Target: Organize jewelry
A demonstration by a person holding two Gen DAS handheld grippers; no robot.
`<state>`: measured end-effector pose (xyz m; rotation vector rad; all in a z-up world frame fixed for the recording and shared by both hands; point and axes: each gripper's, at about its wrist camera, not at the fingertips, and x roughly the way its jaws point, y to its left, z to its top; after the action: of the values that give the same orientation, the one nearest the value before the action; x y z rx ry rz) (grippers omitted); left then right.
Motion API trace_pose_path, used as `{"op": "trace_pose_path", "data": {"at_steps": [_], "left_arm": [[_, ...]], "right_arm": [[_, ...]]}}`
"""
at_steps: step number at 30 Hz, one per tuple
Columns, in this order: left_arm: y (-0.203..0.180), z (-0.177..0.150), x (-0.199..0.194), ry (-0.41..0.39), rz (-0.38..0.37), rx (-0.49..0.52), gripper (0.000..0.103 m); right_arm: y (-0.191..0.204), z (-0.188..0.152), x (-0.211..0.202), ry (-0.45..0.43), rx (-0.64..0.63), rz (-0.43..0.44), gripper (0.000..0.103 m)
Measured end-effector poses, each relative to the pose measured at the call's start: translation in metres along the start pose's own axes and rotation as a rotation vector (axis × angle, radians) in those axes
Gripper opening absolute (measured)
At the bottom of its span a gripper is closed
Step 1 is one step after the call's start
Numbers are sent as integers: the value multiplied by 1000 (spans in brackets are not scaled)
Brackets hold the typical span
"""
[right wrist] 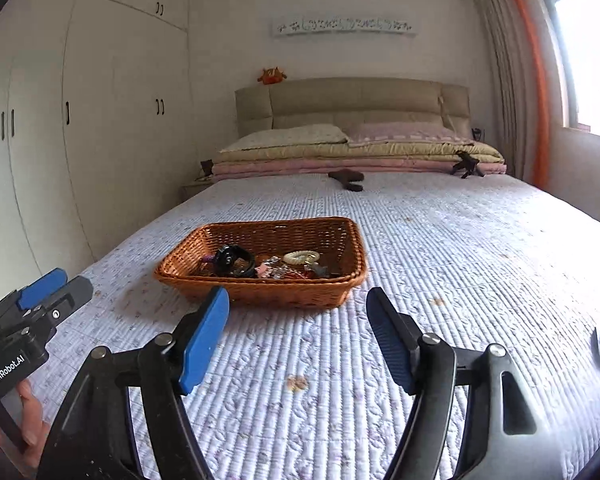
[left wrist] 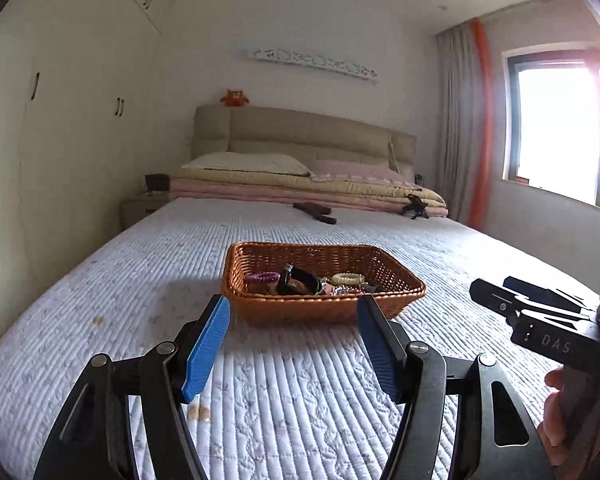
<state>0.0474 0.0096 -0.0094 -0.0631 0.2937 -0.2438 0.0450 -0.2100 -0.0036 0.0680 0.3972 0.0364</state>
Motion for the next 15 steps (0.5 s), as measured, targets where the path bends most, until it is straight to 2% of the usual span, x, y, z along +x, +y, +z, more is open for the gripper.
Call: {"op": "trace_pose_path", "data": {"at_steps": [4,7,10,15], "left_arm": [[-5,-8,2,-33,43,33,67],[3,-17,10,-28,43,-9,67],[9,-20,15,-13,34,-38,67],[3,-25,10,-50,51,-10,67]], "right_arm": [[-7,-12,3,-38,-11,-17,73],[-9,-22,8,-46,-29,-47,74],[-9,-26,13,-30,-31,-36,74],[-3,-27,11,-57,-53,-42,74]]}}
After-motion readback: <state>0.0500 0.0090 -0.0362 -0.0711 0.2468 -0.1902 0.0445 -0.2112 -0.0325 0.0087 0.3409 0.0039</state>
